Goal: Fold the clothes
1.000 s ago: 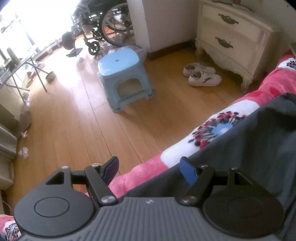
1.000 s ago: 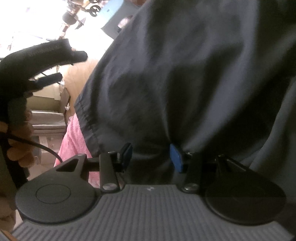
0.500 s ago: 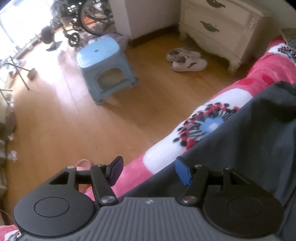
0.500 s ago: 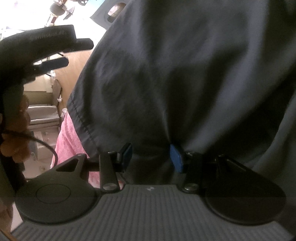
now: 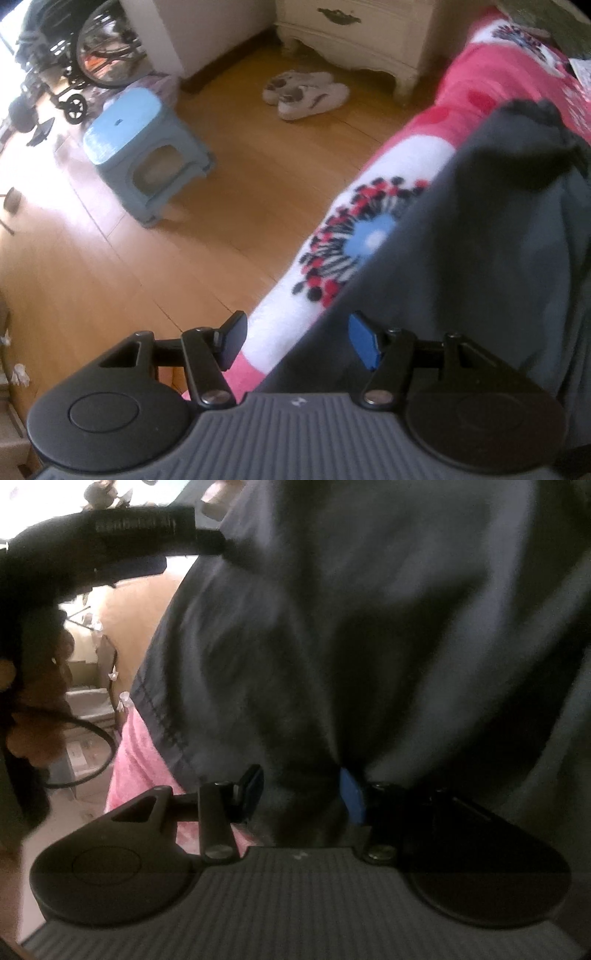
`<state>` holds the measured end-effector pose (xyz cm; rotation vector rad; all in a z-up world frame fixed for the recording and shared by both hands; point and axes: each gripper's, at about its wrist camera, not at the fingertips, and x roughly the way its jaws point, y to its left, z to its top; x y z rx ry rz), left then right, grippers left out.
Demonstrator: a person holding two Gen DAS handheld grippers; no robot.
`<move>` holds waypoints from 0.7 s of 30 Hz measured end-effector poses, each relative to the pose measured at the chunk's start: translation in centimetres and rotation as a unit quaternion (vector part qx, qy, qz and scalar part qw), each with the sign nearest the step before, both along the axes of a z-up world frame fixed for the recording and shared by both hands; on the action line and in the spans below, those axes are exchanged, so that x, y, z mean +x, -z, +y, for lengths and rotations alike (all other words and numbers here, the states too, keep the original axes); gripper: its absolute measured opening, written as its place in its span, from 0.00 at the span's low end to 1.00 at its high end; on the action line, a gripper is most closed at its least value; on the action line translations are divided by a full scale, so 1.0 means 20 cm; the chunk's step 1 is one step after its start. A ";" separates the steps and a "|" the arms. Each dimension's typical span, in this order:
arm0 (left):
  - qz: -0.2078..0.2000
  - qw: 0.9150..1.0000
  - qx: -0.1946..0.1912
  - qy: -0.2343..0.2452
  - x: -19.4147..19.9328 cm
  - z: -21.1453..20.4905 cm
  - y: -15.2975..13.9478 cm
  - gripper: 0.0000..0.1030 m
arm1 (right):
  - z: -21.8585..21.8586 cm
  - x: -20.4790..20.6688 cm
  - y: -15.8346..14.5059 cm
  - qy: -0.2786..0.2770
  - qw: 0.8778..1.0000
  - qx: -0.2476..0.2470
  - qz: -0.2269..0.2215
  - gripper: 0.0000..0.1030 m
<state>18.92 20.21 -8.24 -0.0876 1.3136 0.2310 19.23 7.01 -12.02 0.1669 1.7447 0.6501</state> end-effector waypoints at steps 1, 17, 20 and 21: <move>0.000 1.000 -0.004 0.003 0.00 0.00 0.00 0.61 | -0.01 0.01 -0.04 0.004 1.000 -0.002 -0.003 0.44; 0.034 0.999 -0.010 0.036 -0.02 -0.06 0.02 0.60 | -0.12 0.77 -0.43 0.159 0.978 -0.014 -0.132 0.57; 0.037 0.998 -0.008 0.042 -0.02 -0.06 0.04 0.60 | -0.03 0.85 -0.37 0.180 0.976 -0.012 -0.122 0.60; 0.038 0.998 -0.009 0.042 -0.02 -0.06 0.04 0.61 | 0.00 0.88 -0.35 0.184 0.975 -0.016 -0.119 0.60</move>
